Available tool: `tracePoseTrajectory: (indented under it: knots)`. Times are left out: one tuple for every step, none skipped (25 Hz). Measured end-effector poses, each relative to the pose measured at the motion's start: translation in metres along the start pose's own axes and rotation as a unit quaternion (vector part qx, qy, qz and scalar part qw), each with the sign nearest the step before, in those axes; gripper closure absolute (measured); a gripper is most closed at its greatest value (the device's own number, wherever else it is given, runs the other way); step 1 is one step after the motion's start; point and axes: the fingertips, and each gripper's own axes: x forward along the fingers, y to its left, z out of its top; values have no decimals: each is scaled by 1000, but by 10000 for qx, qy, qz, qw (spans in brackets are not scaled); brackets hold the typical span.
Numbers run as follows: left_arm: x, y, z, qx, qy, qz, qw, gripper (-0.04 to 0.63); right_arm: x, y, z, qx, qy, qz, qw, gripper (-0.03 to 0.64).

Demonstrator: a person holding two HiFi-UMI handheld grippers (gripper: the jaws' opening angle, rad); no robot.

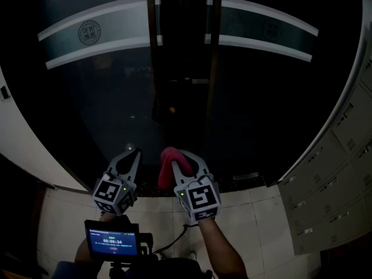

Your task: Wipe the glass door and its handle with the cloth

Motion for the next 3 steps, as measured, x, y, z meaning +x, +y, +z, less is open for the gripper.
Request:
tracePoseTrajectory:
  knots:
    - [0, -1, 1, 7, -3, -15, 10000, 586, 0, 0, 0, 2, 6, -4, 10000, 586]
    - [0, -2, 1, 20, -6, -35, 10000, 586, -1, 0, 0, 4, 10, -7, 10000, 586]
    - [-1, -4, 2, 33, -7, -56, 10000, 586, -1, 1, 0, 6, 15, -10, 10000, 586]
